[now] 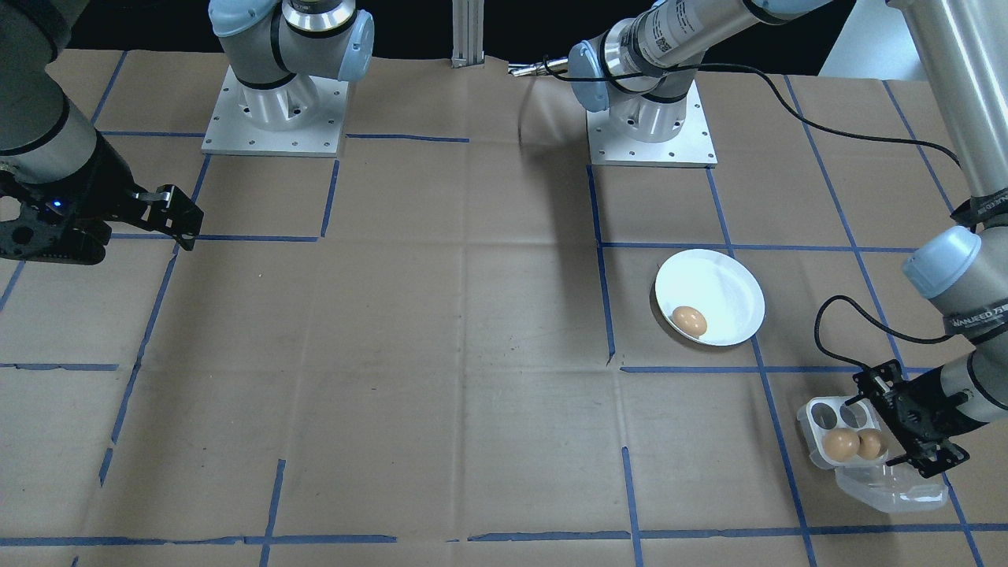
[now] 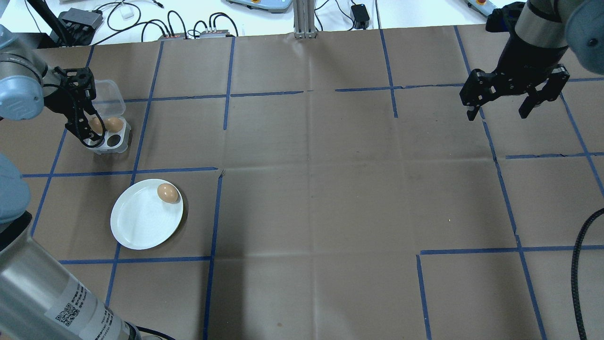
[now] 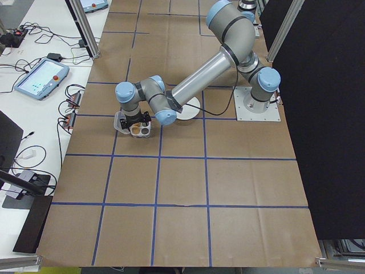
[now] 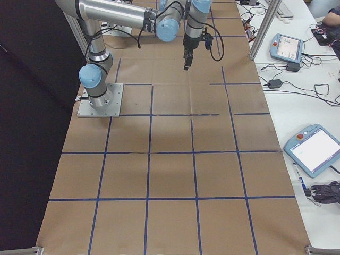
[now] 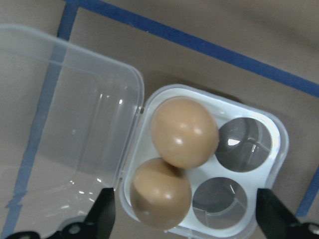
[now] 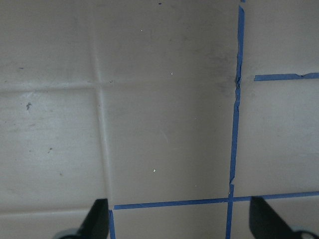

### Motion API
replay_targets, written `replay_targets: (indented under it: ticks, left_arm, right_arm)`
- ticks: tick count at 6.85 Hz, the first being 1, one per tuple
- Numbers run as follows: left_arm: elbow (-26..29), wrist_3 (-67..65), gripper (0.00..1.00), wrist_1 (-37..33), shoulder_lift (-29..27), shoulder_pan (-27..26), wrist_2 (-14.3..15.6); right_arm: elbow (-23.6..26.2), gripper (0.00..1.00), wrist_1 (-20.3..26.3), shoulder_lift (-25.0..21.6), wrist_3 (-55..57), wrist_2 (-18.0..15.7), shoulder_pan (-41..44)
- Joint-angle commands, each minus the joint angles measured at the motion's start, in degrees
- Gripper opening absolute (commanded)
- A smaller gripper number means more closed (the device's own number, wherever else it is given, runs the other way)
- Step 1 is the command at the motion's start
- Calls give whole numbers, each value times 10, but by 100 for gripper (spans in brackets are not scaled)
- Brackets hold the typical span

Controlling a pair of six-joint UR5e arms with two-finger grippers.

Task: Place egg on plate

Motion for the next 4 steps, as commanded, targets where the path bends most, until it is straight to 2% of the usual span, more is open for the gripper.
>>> replay_targets:
  ticks: [1,2,4]
  left_arm:
    - [1,1,98,13,-9,0,-1]
    - [1,1,98,14,-11,0,-1]
    - [2,2,90,25,-12,0,-1]
  right_arm:
    - [0,100,0,0,0,0,0]
    - [0,100,0,0,0,0,0]
    - [0,100,0,0,0,0,0]
